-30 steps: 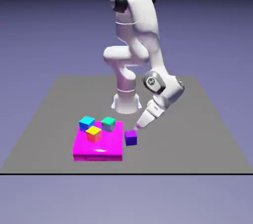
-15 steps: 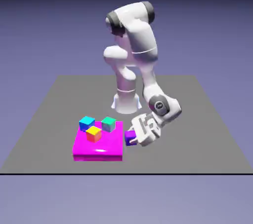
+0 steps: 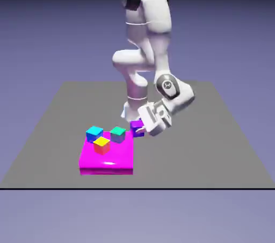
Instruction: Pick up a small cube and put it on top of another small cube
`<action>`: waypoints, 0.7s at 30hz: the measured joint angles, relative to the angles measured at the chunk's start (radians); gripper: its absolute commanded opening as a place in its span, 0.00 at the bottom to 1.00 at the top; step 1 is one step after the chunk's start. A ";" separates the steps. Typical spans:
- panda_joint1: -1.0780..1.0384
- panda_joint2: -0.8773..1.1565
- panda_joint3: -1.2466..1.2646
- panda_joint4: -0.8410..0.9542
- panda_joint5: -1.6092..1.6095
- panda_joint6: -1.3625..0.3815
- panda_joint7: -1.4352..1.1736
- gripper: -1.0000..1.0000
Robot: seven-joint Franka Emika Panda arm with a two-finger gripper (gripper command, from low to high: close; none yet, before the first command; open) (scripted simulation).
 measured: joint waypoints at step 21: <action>-0.045 -0.122 -0.191 -0.106 -0.229 0.147 -0.038 1.00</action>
